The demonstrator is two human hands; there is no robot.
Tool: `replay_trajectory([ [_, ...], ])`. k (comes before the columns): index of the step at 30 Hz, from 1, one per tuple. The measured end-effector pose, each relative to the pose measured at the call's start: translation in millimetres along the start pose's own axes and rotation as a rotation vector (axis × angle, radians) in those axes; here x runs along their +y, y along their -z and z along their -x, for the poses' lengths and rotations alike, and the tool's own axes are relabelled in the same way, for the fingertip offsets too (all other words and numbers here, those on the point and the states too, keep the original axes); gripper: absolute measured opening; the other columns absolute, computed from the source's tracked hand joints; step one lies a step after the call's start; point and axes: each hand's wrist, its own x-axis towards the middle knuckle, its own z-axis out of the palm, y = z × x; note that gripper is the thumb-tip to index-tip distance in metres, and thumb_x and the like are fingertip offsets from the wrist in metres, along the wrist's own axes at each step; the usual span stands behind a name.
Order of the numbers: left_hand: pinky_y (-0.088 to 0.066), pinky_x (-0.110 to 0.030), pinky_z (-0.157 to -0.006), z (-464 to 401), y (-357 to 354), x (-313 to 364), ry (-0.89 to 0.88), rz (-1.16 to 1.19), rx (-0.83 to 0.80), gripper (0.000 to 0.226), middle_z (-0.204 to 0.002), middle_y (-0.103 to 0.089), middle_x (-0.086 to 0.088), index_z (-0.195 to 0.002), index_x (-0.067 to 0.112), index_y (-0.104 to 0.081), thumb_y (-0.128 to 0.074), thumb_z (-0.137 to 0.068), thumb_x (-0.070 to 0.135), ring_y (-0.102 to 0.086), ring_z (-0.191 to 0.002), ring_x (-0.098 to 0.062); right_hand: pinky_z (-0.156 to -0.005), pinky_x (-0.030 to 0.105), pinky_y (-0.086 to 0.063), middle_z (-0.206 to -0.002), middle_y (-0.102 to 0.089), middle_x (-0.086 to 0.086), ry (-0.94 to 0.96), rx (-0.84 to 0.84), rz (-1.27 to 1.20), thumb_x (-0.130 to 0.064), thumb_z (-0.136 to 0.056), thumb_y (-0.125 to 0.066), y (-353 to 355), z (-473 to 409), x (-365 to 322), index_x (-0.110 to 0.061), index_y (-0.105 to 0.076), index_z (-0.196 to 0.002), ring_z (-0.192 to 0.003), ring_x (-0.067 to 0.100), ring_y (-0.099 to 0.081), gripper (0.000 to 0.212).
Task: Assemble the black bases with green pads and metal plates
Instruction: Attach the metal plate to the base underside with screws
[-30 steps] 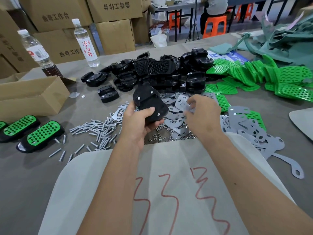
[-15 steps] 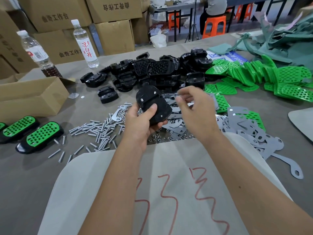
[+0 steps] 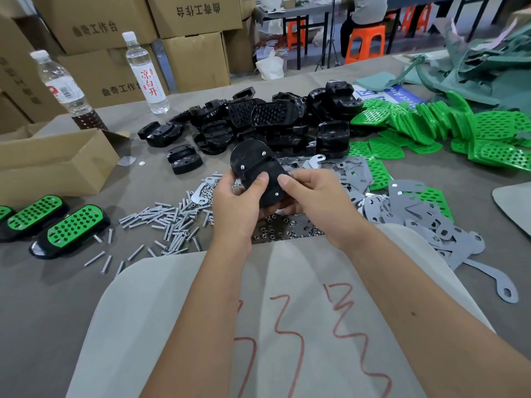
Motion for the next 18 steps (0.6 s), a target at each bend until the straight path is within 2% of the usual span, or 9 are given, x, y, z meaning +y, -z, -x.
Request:
replay_trajectory([
  [2,-0.059,-0.029,-0.061,0.4,1.0,-0.3,-0.016,-0.046,0.013,0.016,-0.095,-0.079,-0.004,-0.109,0.021,-0.073,-0.075,-0.094,0.016,-0.078,-0.081,-0.021,-0.064,0.023,-0.054,-0.084,-0.078,0.010,0.021,0.056,-0.005,-0.019,-0.102,-0.066,1.2,0.4,-1.0,-0.010,-0.080,-0.099,-0.068,0.015,-0.069,0.016],
  [6,-0.060,-0.028,-0.064,2.0,0.9,3.7,0.014,-0.043,-0.020,0.013,-0.095,-0.080,0.001,-0.109,0.022,-0.074,-0.072,-0.096,0.018,-0.078,-0.081,-0.015,-0.065,0.026,-0.053,-0.084,-0.077,0.013,-0.024,0.131,-0.174,-0.019,-0.095,-0.076,1.1,-0.7,-2.5,-0.006,-0.078,-0.106,-0.068,0.018,-0.065,0.017],
  [9,-0.063,-0.034,-0.071,2.7,-0.3,7.3,0.100,0.062,-0.128,0.020,-0.108,-0.079,-0.011,-0.117,0.010,-0.071,-0.064,-0.099,0.006,-0.078,-0.093,-0.029,-0.060,0.022,-0.050,-0.079,-0.076,0.011,-0.021,0.201,-0.170,-0.016,-0.095,-0.076,0.4,-2.4,-0.8,-0.003,-0.077,-0.103,-0.061,0.013,-0.061,0.015],
  [13,-0.064,-0.037,-0.075,3.8,0.2,4.5,0.106,0.058,-0.141,0.026,-0.111,-0.077,-0.017,-0.118,0.003,-0.068,-0.062,-0.096,-0.007,-0.077,-0.098,-0.036,-0.057,0.017,-0.049,-0.071,-0.076,0.000,0.014,0.214,-0.010,-0.017,-0.094,-0.076,1.4,-2.2,0.9,-0.008,-0.076,-0.099,-0.055,0.006,-0.063,0.010],
  [16,-0.064,-0.040,-0.074,5.0,0.5,1.7,0.100,0.042,-0.135,0.023,-0.108,-0.078,-0.017,-0.114,0.003,-0.069,-0.063,-0.095,-0.009,-0.077,-0.095,-0.037,-0.062,0.025,-0.053,-0.070,-0.076,0.001,0.016,0.225,0.154,-0.029,-0.093,-0.076,0.5,-1.9,1.6,-0.017,-0.075,-0.097,-0.059,0.010,-0.068,0.013],
  [18,-0.064,-0.040,-0.075,4.9,0.9,1.2,0.097,0.039,-0.135,0.023,-0.107,-0.078,-0.016,-0.114,0.003,-0.069,-0.065,-0.094,-0.008,-0.078,-0.095,-0.035,-0.062,0.023,-0.052,-0.069,-0.075,-0.001,0.034,0.267,0.269,-0.037,-0.090,-0.078,2.3,-1.4,1.0,-0.021,-0.078,-0.095,-0.062,0.011,-0.069,0.016],
])
